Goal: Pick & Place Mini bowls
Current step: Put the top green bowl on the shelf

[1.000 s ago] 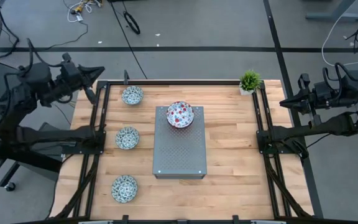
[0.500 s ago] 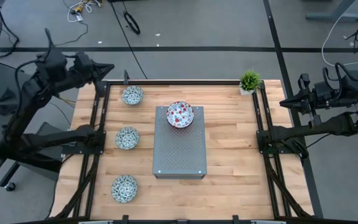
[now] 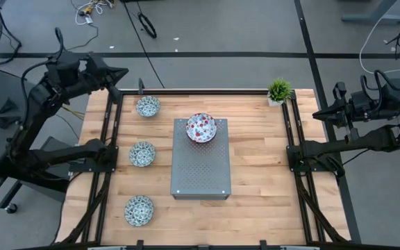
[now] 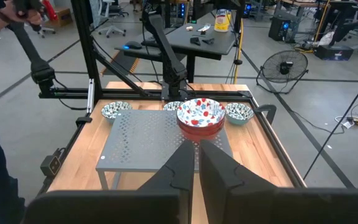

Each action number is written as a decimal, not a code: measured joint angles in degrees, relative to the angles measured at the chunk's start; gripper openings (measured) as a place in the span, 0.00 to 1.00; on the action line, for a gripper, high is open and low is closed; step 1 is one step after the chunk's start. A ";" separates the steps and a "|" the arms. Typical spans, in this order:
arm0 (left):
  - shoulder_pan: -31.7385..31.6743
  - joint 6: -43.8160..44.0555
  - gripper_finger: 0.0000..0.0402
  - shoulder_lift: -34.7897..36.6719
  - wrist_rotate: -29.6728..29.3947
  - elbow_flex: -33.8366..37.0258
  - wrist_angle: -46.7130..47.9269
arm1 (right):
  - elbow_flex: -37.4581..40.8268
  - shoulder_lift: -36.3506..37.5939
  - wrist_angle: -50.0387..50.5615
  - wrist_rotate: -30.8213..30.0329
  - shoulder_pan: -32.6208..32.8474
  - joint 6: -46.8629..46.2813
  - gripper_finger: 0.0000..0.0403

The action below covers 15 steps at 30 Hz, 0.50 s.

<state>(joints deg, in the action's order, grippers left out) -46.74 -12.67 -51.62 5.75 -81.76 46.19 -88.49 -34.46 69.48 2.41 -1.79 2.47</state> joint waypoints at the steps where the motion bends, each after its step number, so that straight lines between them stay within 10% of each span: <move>1: 0.01 0.01 0.02 -0.12 -0.01 0.00 0.75 | 0.00 0.00 -0.01 -0.01 -0.01 0.00 0.07; 15: -0.09 0.36 0.02 -3.41 -3.34 0.00 10.89 | 0.00 0.00 0.01 -0.02 0.01 -0.01 0.07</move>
<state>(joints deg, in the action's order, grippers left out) -46.83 -12.31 -55.04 2.41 -81.76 57.08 -88.49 -34.46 69.49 2.39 -1.78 2.46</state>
